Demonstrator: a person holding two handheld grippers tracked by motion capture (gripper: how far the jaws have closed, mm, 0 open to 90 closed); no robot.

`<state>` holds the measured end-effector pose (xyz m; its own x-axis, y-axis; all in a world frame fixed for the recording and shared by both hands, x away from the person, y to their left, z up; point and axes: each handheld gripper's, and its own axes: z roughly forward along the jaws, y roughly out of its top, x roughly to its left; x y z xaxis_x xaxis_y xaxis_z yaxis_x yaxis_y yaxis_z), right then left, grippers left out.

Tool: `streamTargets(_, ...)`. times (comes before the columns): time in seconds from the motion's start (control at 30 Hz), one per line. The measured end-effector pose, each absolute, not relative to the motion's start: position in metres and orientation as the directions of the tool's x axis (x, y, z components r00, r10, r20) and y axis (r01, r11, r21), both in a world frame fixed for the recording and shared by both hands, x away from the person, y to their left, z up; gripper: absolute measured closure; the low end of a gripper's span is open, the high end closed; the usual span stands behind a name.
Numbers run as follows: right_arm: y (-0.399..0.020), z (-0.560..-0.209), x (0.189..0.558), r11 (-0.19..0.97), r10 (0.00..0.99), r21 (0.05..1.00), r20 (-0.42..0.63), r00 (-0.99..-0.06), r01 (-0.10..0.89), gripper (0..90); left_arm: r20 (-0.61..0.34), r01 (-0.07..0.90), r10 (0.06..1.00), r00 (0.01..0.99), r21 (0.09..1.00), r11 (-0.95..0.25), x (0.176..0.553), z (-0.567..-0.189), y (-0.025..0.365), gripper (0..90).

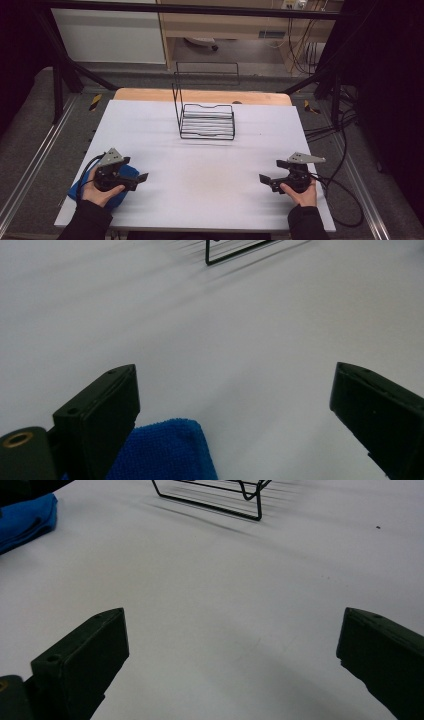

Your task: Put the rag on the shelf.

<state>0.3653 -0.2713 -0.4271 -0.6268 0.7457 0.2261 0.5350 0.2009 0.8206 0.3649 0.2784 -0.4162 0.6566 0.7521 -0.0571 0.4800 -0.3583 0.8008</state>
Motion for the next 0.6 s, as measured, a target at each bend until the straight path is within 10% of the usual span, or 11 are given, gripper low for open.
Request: streamTargets(0.6,-0.2698,-0.4274,0.3650,0.206,0.752,0.814,0.223,-0.620,0.543,0.9,-0.004,0.521,0.794,0.608,0.756,-0.395,0.3588,-0.4126,0.2816,24.4)
